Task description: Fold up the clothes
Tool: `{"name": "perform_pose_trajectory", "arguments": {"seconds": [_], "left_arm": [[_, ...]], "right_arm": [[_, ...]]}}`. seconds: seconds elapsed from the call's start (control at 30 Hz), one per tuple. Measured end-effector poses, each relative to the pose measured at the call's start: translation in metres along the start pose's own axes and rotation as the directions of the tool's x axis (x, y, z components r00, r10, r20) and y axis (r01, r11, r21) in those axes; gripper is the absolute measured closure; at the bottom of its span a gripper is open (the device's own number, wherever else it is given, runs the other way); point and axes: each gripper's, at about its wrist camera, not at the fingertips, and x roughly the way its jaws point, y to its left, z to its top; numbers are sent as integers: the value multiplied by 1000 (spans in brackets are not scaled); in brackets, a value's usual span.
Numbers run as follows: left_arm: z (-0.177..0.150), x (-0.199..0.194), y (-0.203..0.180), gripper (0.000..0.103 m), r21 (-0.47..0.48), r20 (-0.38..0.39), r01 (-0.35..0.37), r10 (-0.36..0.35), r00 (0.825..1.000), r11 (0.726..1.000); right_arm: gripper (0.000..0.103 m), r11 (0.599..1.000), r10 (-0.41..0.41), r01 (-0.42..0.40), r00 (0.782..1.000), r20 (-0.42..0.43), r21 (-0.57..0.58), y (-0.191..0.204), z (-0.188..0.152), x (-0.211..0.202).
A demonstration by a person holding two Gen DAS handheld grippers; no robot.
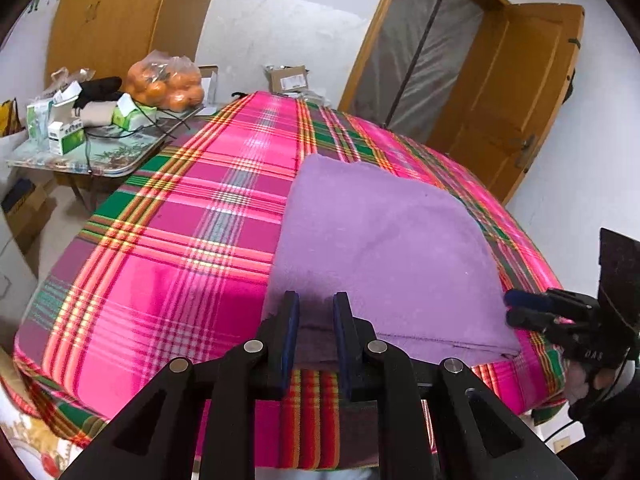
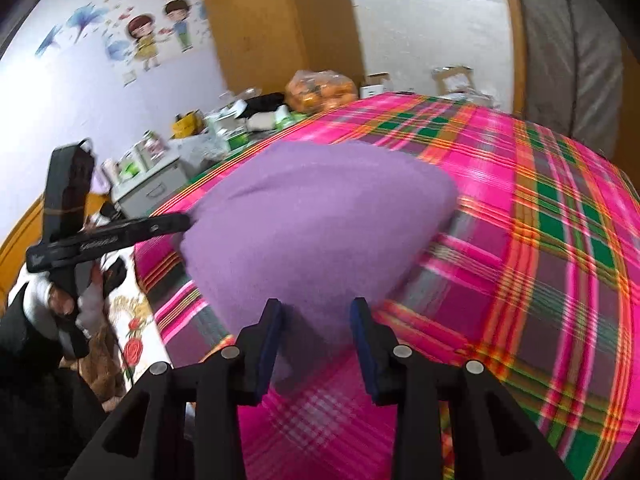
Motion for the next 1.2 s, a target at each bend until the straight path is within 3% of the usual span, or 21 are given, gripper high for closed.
{"name": "perform_pose_trajectory", "arguments": {"seconds": [0.23,0.37,0.43,0.57,0.7,0.83,0.97,1.1,1.2], "left_arm": [[44,29,-44,85,94,6,63,-64,998,994],[56,70,-58,85,115,-73,74,-65,995,991],[56,87,-55,85,105,-124,70,-57,991,992],[63,73,-52,85,88,-98,91,-83,992,992],[77,70,-40,85,71,-62,58,-54,997,996],[88,88,-21,85,23,-97,3,-1,995,1000],[90,100,-9,85,-8,-128,27,-28,991,1000],[99,95,-9,85,3,-108,30,-29,994,1000],[102,107,-4,85,-5,-131,29,-30,991,1000]], "right_arm": [[68,998,-2,-2,998,67,58,-11,29,7],[68,997,-9,4,997,74,72,-19,44,19],[68,994,-32,29,999,34,106,-31,47,32],[68,981,3,-7,1000,18,194,-50,51,36],[68,983,6,-16,999,53,180,-50,65,36],[67,984,6,-14,999,50,175,-50,80,51],[67,977,-12,11,1000,2,214,-64,85,71],[67,977,2,-9,999,34,211,-63,94,64],[67,978,2,-4,1000,7,211,-65,96,74]]}}
